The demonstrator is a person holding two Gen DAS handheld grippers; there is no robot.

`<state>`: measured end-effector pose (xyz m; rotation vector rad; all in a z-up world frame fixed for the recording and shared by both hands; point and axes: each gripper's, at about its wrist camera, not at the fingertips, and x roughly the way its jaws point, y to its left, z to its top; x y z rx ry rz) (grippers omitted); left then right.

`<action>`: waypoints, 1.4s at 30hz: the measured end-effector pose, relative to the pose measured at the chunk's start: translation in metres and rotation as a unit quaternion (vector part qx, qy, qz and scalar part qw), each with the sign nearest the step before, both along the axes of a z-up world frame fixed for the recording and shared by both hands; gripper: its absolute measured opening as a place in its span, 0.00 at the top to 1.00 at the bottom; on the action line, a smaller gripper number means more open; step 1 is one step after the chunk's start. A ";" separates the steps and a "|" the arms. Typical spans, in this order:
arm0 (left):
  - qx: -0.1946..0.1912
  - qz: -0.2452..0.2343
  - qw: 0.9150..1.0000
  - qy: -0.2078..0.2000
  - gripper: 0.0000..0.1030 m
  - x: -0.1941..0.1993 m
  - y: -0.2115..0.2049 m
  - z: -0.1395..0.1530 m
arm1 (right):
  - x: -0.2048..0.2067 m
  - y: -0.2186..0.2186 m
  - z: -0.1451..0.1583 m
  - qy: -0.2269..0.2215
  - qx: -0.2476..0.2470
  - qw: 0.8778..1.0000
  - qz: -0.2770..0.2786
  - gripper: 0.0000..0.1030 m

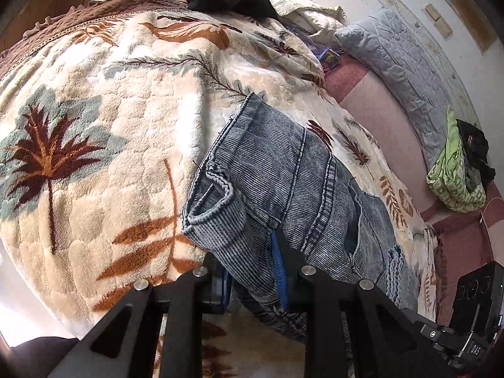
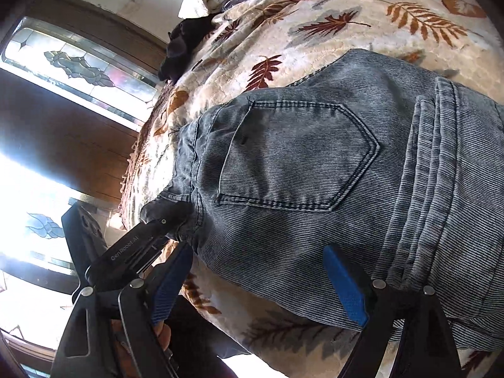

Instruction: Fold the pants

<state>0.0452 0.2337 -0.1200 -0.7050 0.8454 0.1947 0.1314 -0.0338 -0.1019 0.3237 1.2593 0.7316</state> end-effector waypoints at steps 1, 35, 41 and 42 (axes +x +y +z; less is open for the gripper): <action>0.000 0.000 1.000 0.000 0.77 0.000 0.000 0.000 | 0.000 0.006 -0.008 0.008 -0.015 1.000 0.007 0.15; 0.044 0.008 0.999 -0.006 0.77 0.005 -0.015 0.023 | -0.003 -0.038 -0.014 0.084 0.156 0.984 -0.032 0.12; 0.054 0.003 0.999 0.004 0.77 0.005 -0.015 0.023 | -0.005 -0.033 -0.005 0.075 0.152 0.985 -0.035 0.12; 0.064 -0.002 0.998 0.001 0.77 0.006 -0.019 0.028 | -0.008 -0.040 0.002 0.062 0.159 0.984 -0.039 0.12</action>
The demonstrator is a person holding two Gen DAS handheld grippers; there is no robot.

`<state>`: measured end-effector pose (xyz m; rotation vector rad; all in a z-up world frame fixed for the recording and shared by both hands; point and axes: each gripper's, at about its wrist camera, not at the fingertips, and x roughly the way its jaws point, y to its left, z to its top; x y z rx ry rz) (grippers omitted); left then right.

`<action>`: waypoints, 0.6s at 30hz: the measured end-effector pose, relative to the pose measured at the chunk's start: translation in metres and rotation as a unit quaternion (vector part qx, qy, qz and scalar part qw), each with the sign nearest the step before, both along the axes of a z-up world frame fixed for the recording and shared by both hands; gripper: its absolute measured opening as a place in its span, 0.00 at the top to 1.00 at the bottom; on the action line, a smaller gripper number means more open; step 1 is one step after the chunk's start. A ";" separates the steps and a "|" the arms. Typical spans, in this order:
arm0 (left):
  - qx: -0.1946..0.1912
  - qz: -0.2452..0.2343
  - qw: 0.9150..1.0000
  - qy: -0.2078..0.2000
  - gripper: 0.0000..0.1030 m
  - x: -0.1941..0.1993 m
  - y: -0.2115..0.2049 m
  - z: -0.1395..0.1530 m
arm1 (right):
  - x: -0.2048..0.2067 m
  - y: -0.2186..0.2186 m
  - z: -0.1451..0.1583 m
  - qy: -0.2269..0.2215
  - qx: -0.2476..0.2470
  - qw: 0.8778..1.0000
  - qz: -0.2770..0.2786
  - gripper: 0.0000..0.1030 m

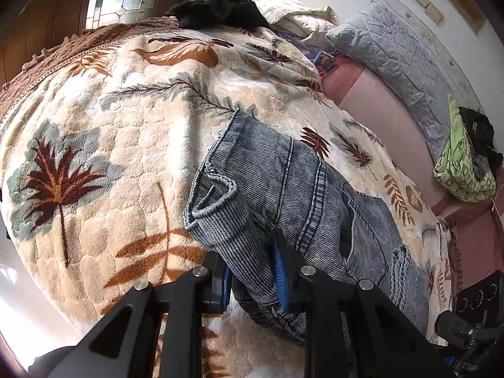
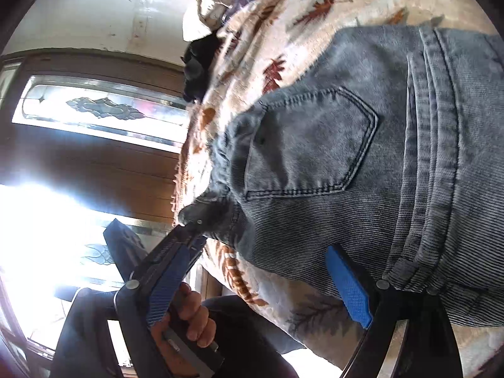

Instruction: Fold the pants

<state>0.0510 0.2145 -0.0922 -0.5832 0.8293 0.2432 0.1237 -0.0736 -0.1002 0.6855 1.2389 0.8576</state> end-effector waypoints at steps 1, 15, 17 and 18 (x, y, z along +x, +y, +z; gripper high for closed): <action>0.010 -0.005 1.000 -0.003 0.77 0.001 -0.004 0.005 | -0.003 -0.009 0.005 -0.008 0.004 1.000 -0.008 0.12; 0.151 -0.137 0.975 -0.086 0.77 0.032 -0.132 0.106 | -0.032 -0.197 0.026 -0.054 0.058 0.978 -0.193 0.12; 0.179 -0.184 0.961 -0.103 0.77 0.035 -0.174 0.120 | -0.034 -0.224 0.024 -0.054 0.069 0.972 -0.218 0.12; 0.195 -0.210 0.952 -0.113 0.77 0.035 -0.198 0.126 | -0.035 -0.236 0.024 -0.054 0.074 0.969 -0.230 0.12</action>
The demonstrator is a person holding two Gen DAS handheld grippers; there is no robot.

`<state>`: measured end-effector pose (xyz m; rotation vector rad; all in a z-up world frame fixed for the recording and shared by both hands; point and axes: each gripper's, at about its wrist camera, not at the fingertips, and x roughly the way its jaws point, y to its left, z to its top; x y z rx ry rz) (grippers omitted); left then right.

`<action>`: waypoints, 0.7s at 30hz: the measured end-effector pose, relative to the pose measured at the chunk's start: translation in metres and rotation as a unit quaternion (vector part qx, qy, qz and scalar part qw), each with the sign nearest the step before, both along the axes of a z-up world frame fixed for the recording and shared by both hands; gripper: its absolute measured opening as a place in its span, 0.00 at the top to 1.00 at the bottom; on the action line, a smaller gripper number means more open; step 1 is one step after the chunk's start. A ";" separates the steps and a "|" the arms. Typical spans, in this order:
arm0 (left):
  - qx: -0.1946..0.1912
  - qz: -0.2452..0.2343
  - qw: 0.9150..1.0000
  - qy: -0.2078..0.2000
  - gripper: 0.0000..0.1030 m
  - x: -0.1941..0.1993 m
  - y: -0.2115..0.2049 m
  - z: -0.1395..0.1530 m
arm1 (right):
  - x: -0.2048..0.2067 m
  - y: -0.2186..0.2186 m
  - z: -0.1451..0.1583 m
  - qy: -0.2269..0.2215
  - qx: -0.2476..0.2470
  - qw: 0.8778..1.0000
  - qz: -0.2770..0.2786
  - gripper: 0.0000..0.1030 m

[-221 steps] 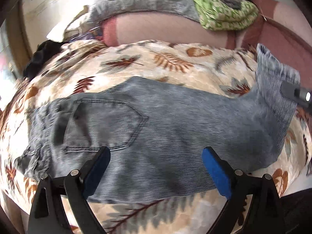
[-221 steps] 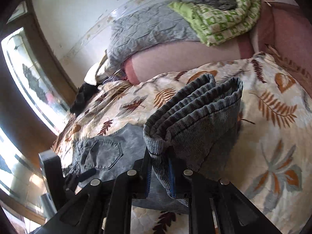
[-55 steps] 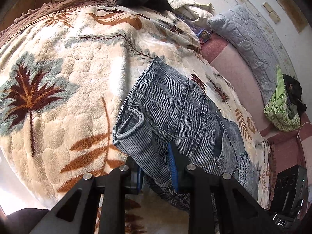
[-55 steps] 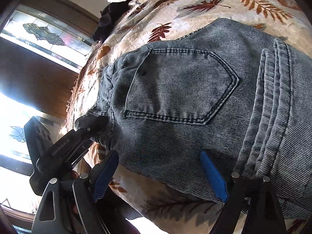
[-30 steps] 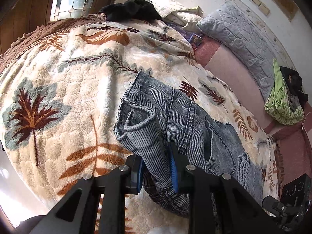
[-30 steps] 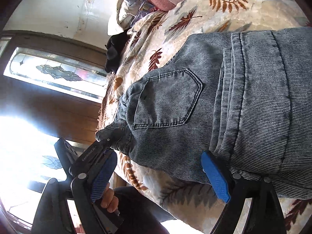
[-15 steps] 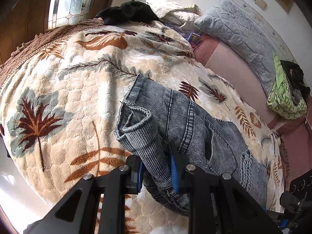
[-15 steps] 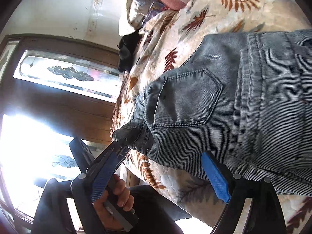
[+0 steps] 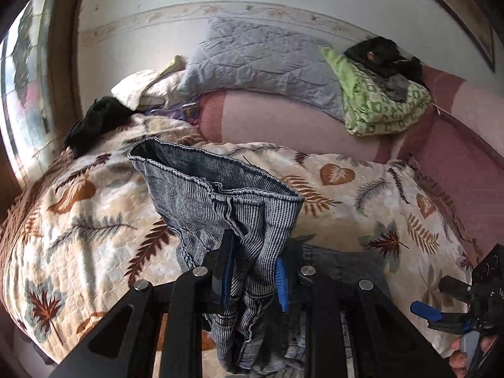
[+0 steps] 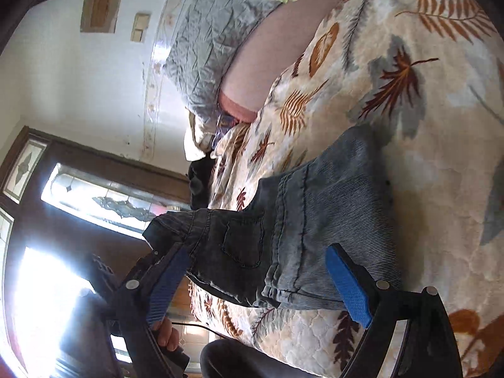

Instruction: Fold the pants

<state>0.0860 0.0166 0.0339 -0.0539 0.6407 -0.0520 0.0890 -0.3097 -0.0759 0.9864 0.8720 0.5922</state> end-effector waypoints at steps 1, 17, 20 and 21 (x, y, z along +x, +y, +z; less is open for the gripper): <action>0.019 -0.028 0.999 -0.007 0.77 -0.001 -0.025 0.004 | -0.002 -0.009 -0.001 -0.002 0.006 1.000 -0.010 0.12; 0.082 -0.195 0.976 0.047 0.67 -0.055 -0.156 -0.069 | -0.020 -0.096 -0.018 0.009 0.023 0.996 -0.082 0.12; 0.029 -0.096 0.995 0.016 0.17 -0.047 -0.098 -0.043 | -0.012 -0.068 -0.020 0.022 0.022 0.999 -0.036 0.09; 0.013 -0.058 0.998 0.004 0.17 -0.044 -0.078 -0.039 | -0.008 -0.055 -0.023 0.034 0.025 0.999 -0.018 0.09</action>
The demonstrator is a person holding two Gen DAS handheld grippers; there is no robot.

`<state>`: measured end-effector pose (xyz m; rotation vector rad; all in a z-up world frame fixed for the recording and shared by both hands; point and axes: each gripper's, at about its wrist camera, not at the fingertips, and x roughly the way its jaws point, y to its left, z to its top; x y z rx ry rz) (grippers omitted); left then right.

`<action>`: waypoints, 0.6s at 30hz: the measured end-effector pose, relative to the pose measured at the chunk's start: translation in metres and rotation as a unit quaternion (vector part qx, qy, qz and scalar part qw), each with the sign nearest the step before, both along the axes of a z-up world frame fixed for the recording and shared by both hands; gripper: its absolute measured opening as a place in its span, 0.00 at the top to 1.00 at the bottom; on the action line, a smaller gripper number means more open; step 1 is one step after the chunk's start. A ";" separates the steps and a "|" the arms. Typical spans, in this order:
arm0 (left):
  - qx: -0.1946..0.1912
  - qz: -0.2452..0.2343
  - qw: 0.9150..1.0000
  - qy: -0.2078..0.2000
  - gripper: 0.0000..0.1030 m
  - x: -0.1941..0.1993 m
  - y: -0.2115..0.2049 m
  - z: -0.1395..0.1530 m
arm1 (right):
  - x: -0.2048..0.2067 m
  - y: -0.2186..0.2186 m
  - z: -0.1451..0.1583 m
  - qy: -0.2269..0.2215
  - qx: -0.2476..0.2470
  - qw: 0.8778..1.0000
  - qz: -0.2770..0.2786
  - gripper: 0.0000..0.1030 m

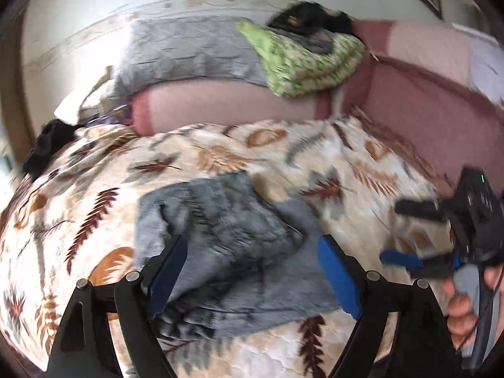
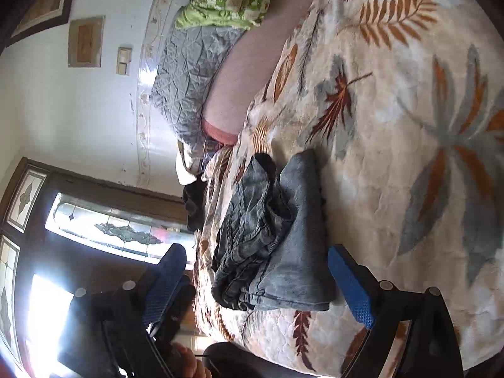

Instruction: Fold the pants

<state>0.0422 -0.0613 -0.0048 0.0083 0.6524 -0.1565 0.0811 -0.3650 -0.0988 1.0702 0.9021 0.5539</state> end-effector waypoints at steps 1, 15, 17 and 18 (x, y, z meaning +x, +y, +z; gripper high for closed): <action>-0.012 0.036 0.999 0.003 0.17 0.005 0.020 0.001 | 0.004 0.013 -0.003 0.011 0.001 1.000 0.018 0.09; -0.152 0.145 0.973 0.100 0.17 0.049 0.139 -0.061 | 0.083 0.101 -0.032 0.143 -0.062 0.987 0.046 0.10; -0.151 0.135 0.974 0.101 0.17 0.050 0.137 -0.066 | 0.087 0.105 -0.030 0.142 -0.077 0.986 0.039 0.11; -0.151 0.129 0.975 0.102 0.17 0.051 0.135 -0.067 | 0.090 0.108 -0.030 0.143 -0.090 0.985 0.041 0.21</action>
